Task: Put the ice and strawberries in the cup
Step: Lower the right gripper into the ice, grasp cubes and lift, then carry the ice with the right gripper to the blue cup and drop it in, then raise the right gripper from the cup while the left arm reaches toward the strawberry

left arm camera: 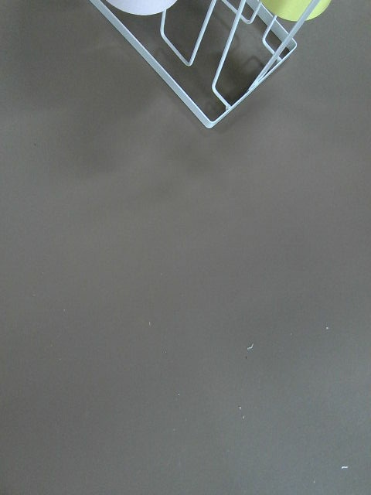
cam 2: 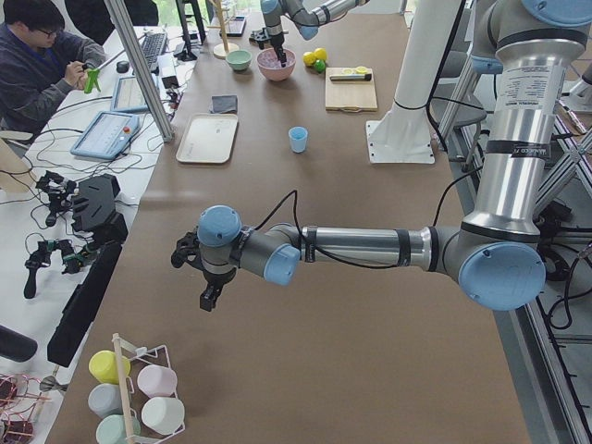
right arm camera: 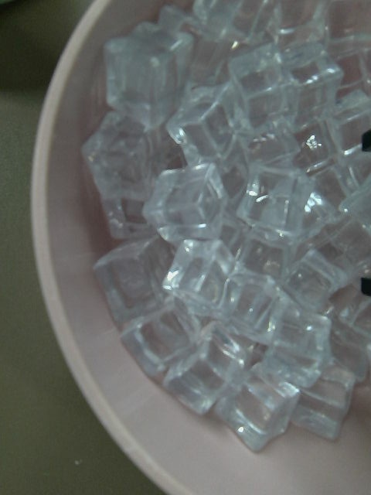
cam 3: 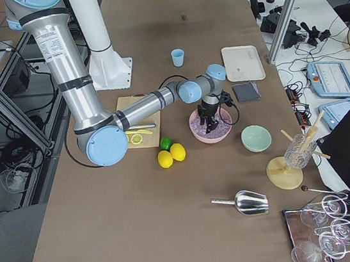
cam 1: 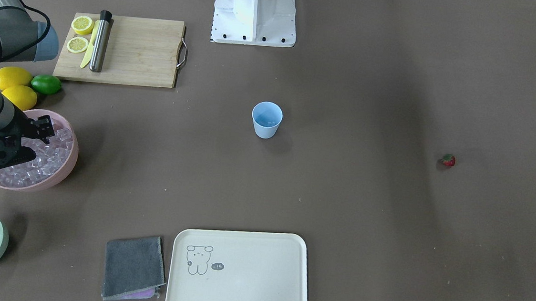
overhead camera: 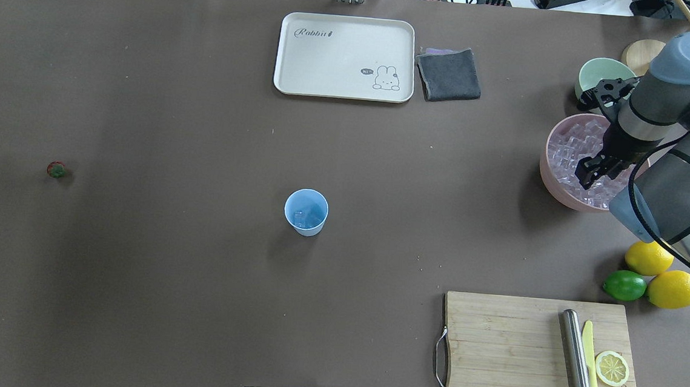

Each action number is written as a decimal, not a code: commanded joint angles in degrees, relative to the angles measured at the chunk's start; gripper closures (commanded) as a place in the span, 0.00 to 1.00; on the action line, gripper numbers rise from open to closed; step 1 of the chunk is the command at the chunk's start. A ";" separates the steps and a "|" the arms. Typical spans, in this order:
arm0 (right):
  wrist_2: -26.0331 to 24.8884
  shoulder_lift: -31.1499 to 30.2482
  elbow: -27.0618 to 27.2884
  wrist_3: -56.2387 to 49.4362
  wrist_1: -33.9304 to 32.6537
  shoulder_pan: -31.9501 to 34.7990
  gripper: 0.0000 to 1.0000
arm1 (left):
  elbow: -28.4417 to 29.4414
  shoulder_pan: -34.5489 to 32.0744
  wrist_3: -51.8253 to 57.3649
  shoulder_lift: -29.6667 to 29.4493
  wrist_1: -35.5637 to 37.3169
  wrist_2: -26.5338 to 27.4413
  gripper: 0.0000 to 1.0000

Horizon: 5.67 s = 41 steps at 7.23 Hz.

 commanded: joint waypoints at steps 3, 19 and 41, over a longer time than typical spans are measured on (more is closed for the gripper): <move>0.00 0.09 -0.26 -0.16 -0.03 -0.25 0.92 | -0.24 0.00 0.00 0.00 0.00 0.00 0.02; -14.67 31.89 2.40 65.57 2.17 -27.49 1.00 | 0.81 0.00 0.18 0.17 -1.57 0.09 0.03; 1.67 7.92 16.79 39.21 2.08 -1.48 0.01 | -10.53 23.60 -33.22 4.13 -21.71 13.04 0.02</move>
